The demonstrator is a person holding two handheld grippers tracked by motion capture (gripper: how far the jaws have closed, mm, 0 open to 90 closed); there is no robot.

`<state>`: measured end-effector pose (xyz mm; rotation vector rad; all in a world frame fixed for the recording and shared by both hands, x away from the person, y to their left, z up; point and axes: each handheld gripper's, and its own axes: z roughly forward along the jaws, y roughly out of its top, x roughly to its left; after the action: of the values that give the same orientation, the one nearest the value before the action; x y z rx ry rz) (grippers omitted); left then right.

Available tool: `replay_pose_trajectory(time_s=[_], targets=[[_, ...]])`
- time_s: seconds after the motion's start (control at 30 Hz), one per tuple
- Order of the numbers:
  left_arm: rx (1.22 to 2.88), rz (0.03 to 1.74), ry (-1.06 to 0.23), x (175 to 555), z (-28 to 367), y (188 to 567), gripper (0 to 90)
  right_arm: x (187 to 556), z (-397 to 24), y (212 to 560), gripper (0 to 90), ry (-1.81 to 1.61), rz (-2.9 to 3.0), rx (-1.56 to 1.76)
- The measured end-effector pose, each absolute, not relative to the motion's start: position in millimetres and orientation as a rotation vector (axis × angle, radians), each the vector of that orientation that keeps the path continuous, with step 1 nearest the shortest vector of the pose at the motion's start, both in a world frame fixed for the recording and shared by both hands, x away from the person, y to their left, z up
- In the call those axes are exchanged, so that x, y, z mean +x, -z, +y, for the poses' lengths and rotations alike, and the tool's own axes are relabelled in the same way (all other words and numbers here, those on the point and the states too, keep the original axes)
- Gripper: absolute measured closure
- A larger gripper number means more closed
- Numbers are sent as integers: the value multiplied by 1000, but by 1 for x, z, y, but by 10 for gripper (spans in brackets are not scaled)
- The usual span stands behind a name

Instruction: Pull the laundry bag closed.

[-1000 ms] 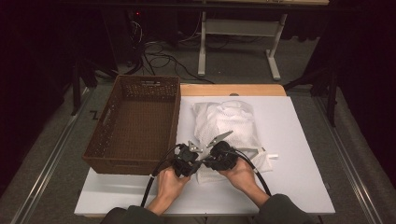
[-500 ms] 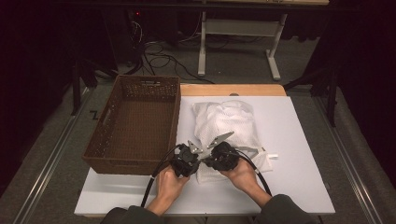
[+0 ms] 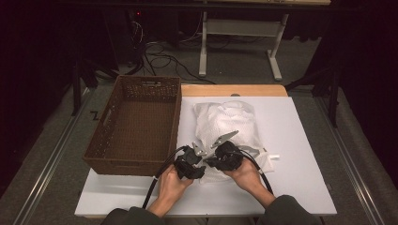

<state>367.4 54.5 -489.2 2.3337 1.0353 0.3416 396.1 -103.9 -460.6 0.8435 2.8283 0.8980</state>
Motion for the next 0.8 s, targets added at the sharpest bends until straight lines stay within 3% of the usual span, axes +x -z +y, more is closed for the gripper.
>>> replay_pose_trajectory(time_s=[0.23,0.5,0.8], targets=[[2325,1025,-360,372,52,491,530,396,-104,461,872,-913,2839,827],[2331,979,-339,373,51,491,818,396,-103,462,872,-919,2847,833],[2343,1000,-339,373,53,489,852,397,-103,462,873,-907,2834,848]])
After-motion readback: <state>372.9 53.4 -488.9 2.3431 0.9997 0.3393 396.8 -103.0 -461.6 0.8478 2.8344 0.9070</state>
